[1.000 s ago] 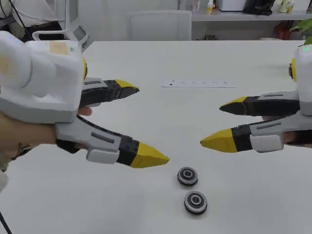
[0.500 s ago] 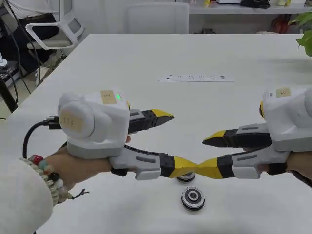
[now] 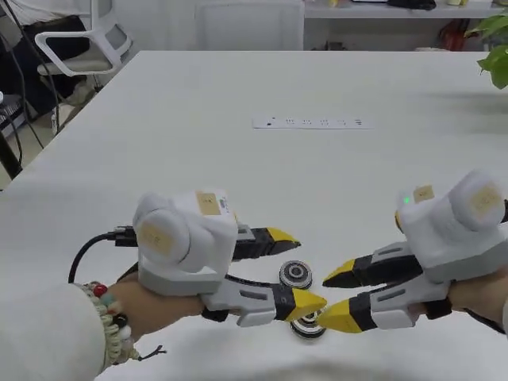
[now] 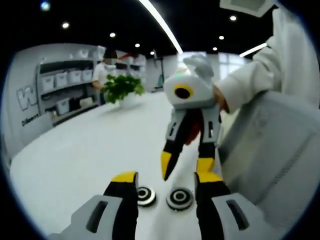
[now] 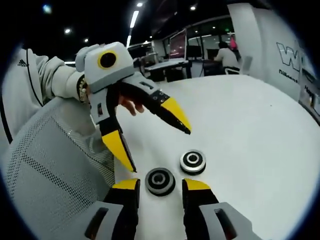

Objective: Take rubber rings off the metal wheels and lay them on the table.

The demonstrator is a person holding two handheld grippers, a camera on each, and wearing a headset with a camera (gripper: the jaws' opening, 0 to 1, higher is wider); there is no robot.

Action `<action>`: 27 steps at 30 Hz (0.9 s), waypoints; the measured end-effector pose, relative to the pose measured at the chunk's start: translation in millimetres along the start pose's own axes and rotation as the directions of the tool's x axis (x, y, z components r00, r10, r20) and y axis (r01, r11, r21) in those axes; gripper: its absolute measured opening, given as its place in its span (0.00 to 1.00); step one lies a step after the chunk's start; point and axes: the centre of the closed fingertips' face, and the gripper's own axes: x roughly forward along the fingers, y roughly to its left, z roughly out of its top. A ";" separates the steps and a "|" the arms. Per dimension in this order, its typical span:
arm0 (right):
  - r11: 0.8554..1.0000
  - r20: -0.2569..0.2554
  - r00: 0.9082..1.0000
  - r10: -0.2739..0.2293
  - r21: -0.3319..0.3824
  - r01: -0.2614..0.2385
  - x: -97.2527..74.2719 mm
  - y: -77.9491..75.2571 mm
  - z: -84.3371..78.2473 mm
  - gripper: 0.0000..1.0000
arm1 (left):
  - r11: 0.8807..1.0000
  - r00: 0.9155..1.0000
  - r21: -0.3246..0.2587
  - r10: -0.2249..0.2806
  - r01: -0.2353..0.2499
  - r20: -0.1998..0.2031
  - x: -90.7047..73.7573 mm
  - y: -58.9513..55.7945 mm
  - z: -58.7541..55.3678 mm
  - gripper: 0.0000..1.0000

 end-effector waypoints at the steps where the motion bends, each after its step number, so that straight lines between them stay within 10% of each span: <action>1: 1.000 -0.015 1.000 0.000 -0.010 0.000 2.1 0.4 -3.4 0.31 | 1.000 1.000 -0.004 -0.001 0.001 -0.006 1.0 -0.6 -2.8 0.43; 27: 0.999 -0.075 0.997 -0.010 -0.036 0.007 8.2 -1.7 -17.5 0.20 | 0.996 0.987 0.062 -0.048 0.058 -0.152 18.1 -18.8 -43.2 0.17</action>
